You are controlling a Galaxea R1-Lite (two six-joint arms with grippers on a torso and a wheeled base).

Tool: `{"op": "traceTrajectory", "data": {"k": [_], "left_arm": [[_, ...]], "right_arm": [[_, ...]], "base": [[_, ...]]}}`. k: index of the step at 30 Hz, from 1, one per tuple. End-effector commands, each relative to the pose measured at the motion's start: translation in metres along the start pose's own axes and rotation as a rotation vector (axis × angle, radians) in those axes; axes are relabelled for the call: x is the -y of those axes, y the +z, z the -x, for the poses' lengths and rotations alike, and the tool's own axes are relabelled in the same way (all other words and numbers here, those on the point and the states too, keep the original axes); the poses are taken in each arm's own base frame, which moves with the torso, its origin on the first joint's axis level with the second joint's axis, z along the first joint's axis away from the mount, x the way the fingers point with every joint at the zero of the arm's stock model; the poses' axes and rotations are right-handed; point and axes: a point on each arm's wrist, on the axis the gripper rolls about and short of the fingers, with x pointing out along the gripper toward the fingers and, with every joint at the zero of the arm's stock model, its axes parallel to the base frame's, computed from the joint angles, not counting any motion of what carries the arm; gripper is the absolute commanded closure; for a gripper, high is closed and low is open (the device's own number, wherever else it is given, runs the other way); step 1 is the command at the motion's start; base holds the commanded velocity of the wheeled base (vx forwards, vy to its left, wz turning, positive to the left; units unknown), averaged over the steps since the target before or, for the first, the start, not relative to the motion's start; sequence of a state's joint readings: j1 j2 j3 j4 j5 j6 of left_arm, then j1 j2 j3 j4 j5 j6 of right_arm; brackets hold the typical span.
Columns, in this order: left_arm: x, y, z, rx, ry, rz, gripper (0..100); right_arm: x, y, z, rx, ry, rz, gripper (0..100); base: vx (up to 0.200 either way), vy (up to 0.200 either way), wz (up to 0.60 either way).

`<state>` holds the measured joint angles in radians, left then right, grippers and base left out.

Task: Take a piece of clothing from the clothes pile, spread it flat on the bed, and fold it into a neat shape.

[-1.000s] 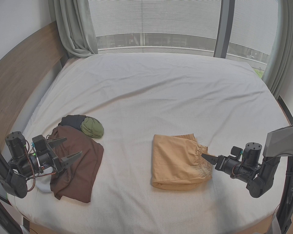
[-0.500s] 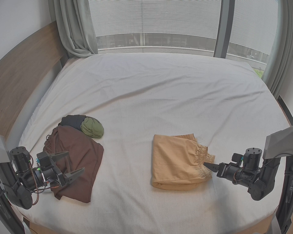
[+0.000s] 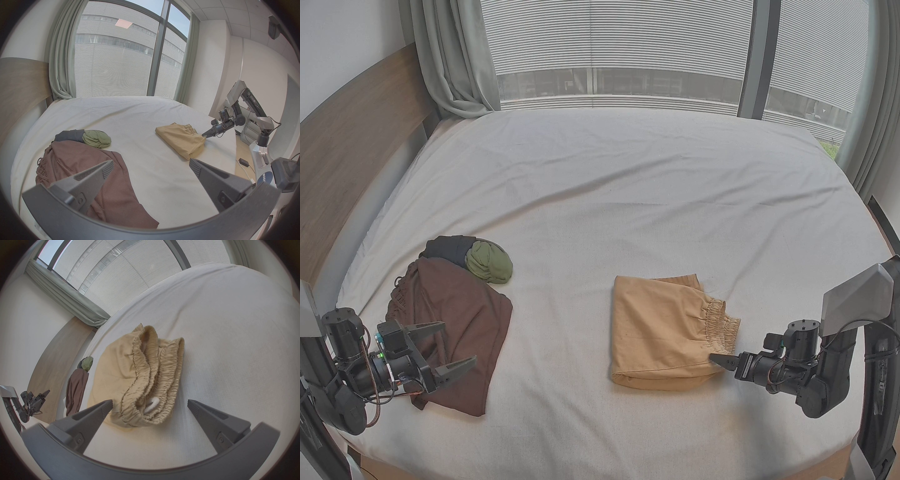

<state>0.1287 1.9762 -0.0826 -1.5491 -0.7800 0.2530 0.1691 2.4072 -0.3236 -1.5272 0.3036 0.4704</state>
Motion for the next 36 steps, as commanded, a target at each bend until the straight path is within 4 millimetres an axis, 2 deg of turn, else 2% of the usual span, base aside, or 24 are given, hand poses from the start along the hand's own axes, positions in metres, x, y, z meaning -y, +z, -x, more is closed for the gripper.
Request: {"op": "traceTrajectory", "data": {"k": [1,19,28,29,36], "left_arm": [[0.003,-0.002,0.001,-0.007,-0.018,0.007,0],[0.007,0.003,0.006,0.006,-0.023,0.003,0],[0.009,0.002,0.008,0.005,-0.029,0.005,0],[0.009,0.002,0.008,0.005,-0.029,0.005,0],[0.009,0.002,0.008,0.005,-0.029,0.002,0]], "right_arm": [[0.004,-0.011,-0.016,-0.031,0.004,-0.029,0],[-0.015,-0.017,-0.046,-0.022,0.069,-0.103,0],[-0.016,-0.019,-0.047,-0.018,0.061,-0.1,0],[-0.016,-0.019,-0.048,-0.013,0.057,-0.1,100],[-0.014,-0.021,-0.05,-0.016,0.05,-0.1,100]], "base": [[0.0,0.0,0.0],[0.0,0.0,0.0],[0.0,0.0,0.0],[0.0,0.0,0.0],[0.0,0.0,0.0]]}}
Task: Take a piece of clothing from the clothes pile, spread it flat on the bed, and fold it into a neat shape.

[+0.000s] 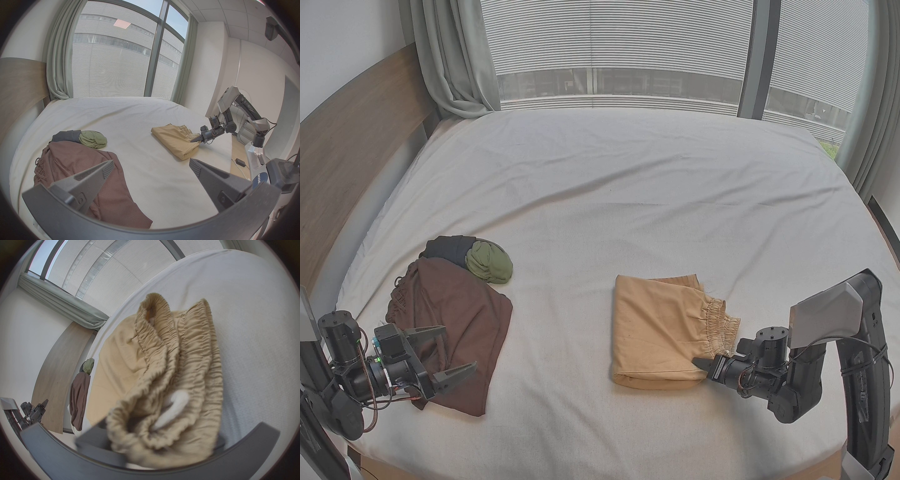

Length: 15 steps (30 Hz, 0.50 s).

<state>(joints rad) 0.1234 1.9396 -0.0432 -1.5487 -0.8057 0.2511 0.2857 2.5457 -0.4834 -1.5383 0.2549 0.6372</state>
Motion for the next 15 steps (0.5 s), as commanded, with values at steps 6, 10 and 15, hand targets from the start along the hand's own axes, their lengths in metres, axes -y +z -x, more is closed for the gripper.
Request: {"op": "traceTrajectory", "data": {"k": [6,10,15], "left_arm": [[0.001,-0.002,0.0,-0.007,-0.002,0.008,0],[0.002,-0.001,0.0,-0.003,-0.007,0.003,0],[0.001,0.0,0.0,0.002,-0.014,0.005,0]], "right_arm": [[-0.003,-0.001,-0.001,-0.006,0.016,0.007,100],[-0.028,0.008,0.007,0.022,0.079,0.041,100],[-0.067,0.02,0.028,0.069,0.18,0.087,100]], "base": [[0.0,0.0,0.0],[0.0,0.0,0.0],[0.0,0.0,0.0]]}}
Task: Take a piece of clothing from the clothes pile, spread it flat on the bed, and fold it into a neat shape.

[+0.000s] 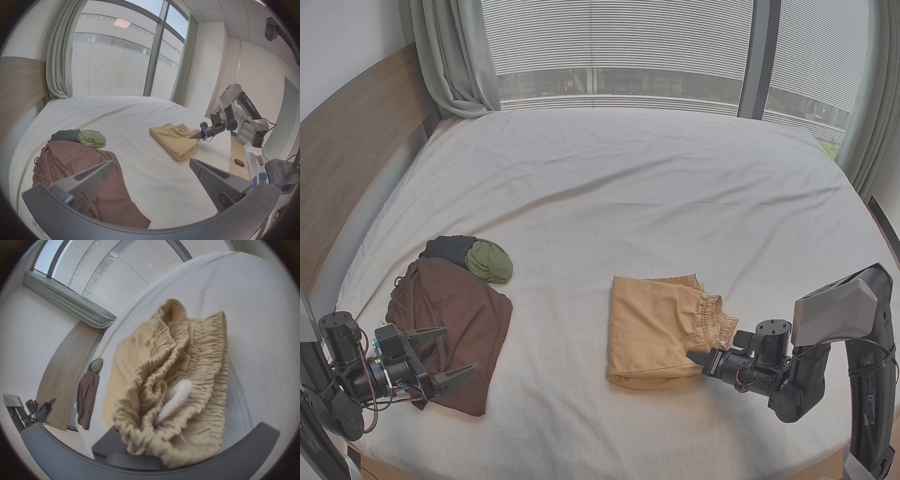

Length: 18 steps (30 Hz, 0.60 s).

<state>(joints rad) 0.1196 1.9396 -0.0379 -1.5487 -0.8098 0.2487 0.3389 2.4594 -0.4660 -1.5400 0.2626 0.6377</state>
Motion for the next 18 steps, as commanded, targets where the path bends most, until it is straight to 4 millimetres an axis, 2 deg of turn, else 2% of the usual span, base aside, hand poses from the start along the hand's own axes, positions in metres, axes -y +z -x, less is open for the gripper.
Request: {"op": "traceTrajectory", "data": {"k": [1,4,12,18], "left_arm": [[-0.001,0.001,0.0,0.005,-0.005,-0.001,0],[0.0,0.0,0.0,0.003,-0.006,0.001,0],[0.0,0.0,0.0,0.002,-0.01,0.001,0],[0.0,0.0,0.0,0.001,-0.011,0.002,0]], "right_arm": [[-0.045,0.016,0.019,0.056,0.116,0.054,100],[-0.057,0.021,0.025,0.074,0.151,0.069,100],[-0.066,0.03,0.026,0.103,0.194,0.083,100],[-0.081,0.047,0.031,0.165,0.258,0.112,100]], "base": [[0.0,0.0,0.0],[0.0,0.0,0.0],[0.0,0.0,0.0],[0.0,0.0,0.0]]}}
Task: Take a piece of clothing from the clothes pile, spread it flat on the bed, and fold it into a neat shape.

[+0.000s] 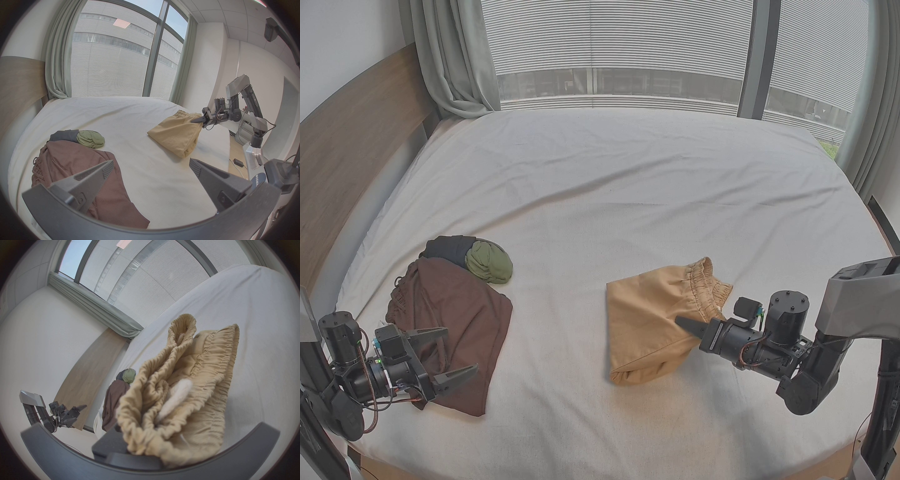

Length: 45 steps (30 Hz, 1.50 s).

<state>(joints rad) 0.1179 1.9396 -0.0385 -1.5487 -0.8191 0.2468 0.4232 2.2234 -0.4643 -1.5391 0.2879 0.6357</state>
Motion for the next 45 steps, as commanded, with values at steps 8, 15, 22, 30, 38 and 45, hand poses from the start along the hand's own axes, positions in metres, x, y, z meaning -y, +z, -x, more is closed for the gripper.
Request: {"op": "traceTrajectory", "data": {"k": [8,15,22,30,38,45], "left_arm": [[0.0,-0.001,0.0,-0.006,-0.001,0.005,0],[0.001,-0.002,-0.001,-0.007,-0.007,0.006,0],[0.001,-0.002,-0.001,-0.008,-0.008,0.007,0],[0.001,-0.002,-0.001,-0.01,-0.008,0.009,0],[0.002,-0.003,-0.001,-0.011,-0.008,0.008,0],[0.002,-0.003,0.0,-0.012,-0.009,0.01,0]], "right_arm": [[-0.025,0.034,-0.004,0.116,0.101,0.046,100],[-0.032,0.052,-0.022,0.119,0.125,0.053,100],[-0.048,0.076,-0.043,0.132,0.152,0.061,100],[-0.055,0.094,-0.06,0.136,0.154,0.062,100],[-0.048,0.103,-0.081,0.132,0.139,0.053,100],[-0.04,0.103,-0.097,0.134,0.135,0.05,100]], "base": [[0.0,0.0,0.0],[0.0,0.0,0.0],[0.0,0.0,0.0],[0.0,0.0,0.0],[0.0,0.0,0.0],[0.0,0.0,0.0]]}}
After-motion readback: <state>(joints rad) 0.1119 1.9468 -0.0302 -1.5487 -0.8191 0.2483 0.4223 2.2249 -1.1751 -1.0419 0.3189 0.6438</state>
